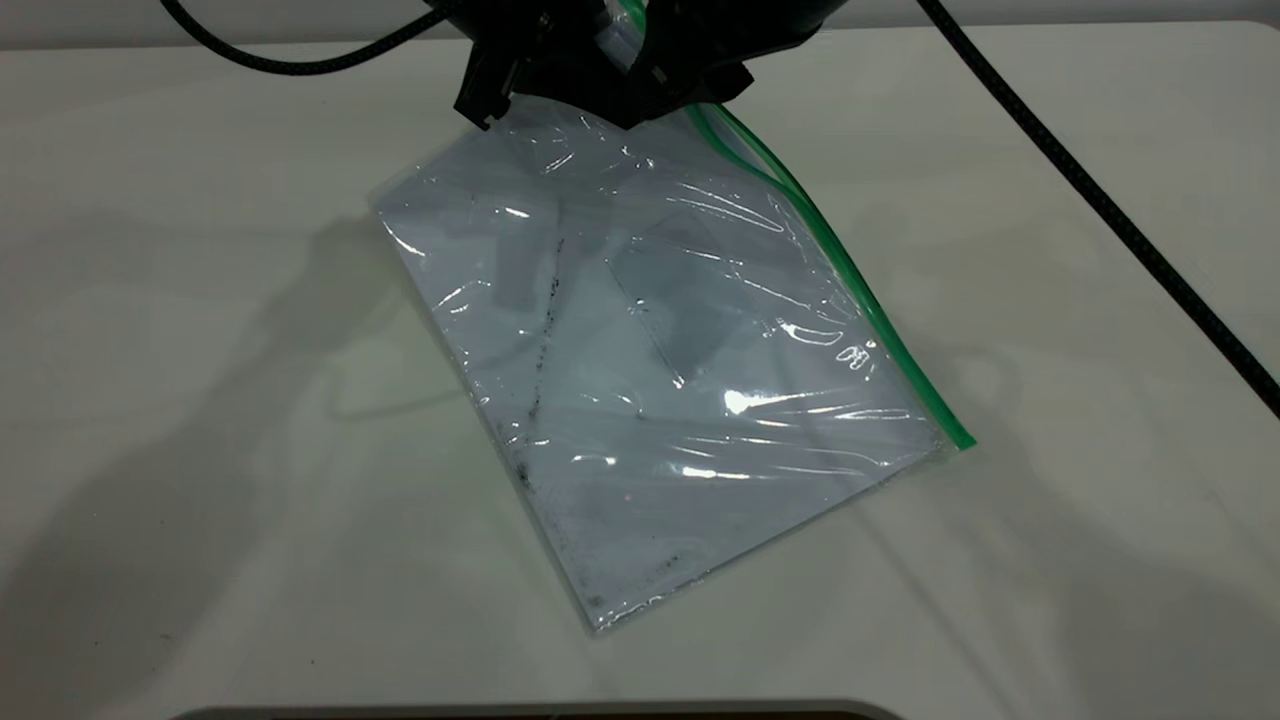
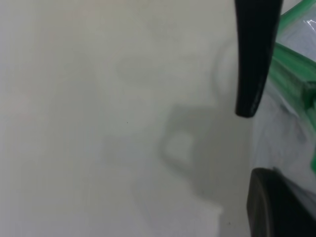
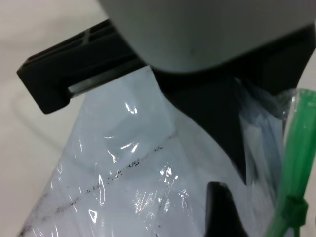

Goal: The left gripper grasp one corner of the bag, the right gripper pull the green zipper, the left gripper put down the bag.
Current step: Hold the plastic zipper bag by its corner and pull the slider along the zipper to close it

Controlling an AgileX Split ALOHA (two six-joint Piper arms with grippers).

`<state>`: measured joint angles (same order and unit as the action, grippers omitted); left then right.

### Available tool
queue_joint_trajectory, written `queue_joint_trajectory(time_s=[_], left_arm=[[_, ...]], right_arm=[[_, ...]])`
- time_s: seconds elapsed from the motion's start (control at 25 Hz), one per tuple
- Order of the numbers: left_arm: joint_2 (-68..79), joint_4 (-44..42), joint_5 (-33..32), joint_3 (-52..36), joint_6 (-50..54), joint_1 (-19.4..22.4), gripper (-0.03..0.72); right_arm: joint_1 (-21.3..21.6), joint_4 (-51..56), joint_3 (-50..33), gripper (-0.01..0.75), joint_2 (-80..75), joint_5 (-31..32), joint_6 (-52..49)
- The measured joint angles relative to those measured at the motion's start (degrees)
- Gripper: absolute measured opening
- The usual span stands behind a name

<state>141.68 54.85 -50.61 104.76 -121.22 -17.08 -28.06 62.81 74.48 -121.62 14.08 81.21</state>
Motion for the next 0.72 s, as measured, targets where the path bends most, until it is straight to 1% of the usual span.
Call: queue_joint_trajectory(time_s=[0.12, 0.28, 0.4, 0.52, 0.72], left_arm=[[0.0, 0.0, 0.0, 0.0, 0.0, 0.0, 0.053], [0.0, 0.0, 0.05, 0.0, 0.0, 0.0, 0.053], [0.0, 0.0, 0.05, 0.0, 0.0, 0.0, 0.053], [0.0, -0.05, 0.28, 0.0, 0.0, 0.0, 0.053], [0.0, 0.42, 1.34, 0.0, 1.98, 0.0, 0.053]], right_arm=[[0.04, 0.25, 0.0, 0.367, 0.0, -0.05, 0.1], [0.04, 0.24, 0.0, 0.198, 0.0, -0.05, 0.79], [0.04, 0.24, 0.0, 0.124, 0.0, -0.11, 1.11], [0.04, 0.24, 0.0, 0.082, 0.0, -0.22, 1.16], [0.04, 0.3, 0.0, 0.075, -0.13, -0.79, 1.16]])
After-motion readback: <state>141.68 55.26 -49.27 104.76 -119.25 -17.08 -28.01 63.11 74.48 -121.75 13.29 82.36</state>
